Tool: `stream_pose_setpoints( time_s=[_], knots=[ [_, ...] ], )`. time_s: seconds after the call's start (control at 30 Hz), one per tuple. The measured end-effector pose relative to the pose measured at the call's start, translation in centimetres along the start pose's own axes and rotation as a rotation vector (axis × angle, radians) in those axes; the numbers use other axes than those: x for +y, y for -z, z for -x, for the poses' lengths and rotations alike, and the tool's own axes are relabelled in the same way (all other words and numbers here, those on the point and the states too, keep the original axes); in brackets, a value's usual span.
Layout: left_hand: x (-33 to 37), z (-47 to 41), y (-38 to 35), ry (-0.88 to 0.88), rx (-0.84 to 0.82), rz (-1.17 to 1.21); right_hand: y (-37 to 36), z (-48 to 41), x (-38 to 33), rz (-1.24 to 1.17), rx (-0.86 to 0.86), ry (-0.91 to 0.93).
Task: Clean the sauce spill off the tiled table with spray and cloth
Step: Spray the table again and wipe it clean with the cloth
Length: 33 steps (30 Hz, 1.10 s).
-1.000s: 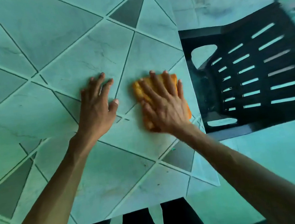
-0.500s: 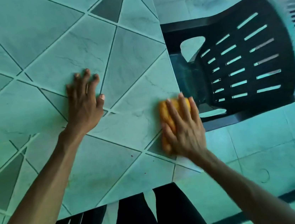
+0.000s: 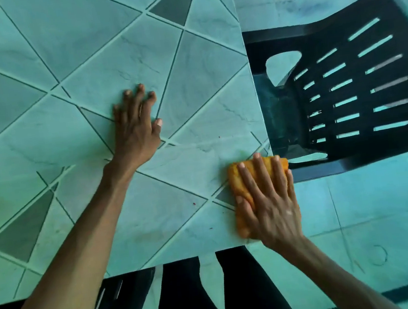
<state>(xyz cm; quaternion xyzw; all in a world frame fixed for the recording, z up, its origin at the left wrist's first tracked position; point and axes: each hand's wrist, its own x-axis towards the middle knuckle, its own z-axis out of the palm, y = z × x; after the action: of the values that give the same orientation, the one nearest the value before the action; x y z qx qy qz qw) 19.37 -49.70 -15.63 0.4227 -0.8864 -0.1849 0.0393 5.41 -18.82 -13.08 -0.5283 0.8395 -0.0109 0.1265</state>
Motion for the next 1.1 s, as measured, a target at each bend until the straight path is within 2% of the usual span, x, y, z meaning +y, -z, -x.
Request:
stream_pose_setpoints(
  time_s=[0.1, 0.17, 0.23, 0.33, 0.43, 0.53, 0.63, 0.7, 0.73, 0.8, 0.87, 0.9, 1.0, 1.1],
  knots=[
    [-0.2, -0.1, 0.1, -0.021, -0.031, 0.021, 0.7, -8.2, -0.7, 0.000, 0.056, -0.083],
    [-0.6, -0.3, 0.3, -0.045, -0.038, 0.033, 1.1, -14.7, -3.1, -0.020, 0.116, -0.133],
    [-1.3, -0.2, 0.5, -0.058, -0.034, 0.040, 0.8, -17.0, -7.0, -0.031, 0.143, -0.105],
    [-1.9, -0.2, 0.6, -0.083, -0.044, 0.042, -0.6, -10.9, -11.5, 0.013, 0.116, 0.104],
    [-2.0, -0.2, 0.7, -0.106, -0.051, 0.021, -1.3, -0.7, -10.4, 0.007, 0.085, 0.213],
    [-2.0, 0.2, 0.6, -0.141, -0.030, -0.024, -0.8, 1.8, -5.1, 0.019, 0.064, 0.028],
    [-2.2, 0.2, 0.5, -0.182, 0.012, -0.091, 0.1, -5.0, -2.7, -0.053, 0.096, -0.276],
    [-2.5, -0.1, 0.7, -0.185, 0.014, -0.126, 0.2, -10.3, -4.4, -0.068, 0.134, -0.347],
    [-2.7, -0.2, 0.7, -0.181, 0.009, -0.134, 0.0, -11.7, -5.9, -0.063, 0.142, -0.335],
    [-2.9, 0.0, 0.6, -0.176, -0.005, -0.136, -0.8, -10.5, -8.8, -0.034, 0.133, -0.199],
    [-2.6, 0.2, 0.5, -0.161, -0.012, -0.128, -1.8, -4.8, -10.1, 0.017, 0.121, -0.019],
    [-2.3, 0.4, 0.6, -0.157, -0.009, -0.123, -2.1, -1.3, -10.1, 0.018, 0.119, 0.014],
    [-1.1, 1.7, 1.0, -0.111, -0.002, -0.090, -2.5, 6.0, -6.9, -0.015, 0.108, -0.041],
    [-0.3, 4.4, 0.9, -0.118, -0.031, -0.076, -2.3, 4.6, -1.5, -0.005, 0.013, -0.183]
  ],
)
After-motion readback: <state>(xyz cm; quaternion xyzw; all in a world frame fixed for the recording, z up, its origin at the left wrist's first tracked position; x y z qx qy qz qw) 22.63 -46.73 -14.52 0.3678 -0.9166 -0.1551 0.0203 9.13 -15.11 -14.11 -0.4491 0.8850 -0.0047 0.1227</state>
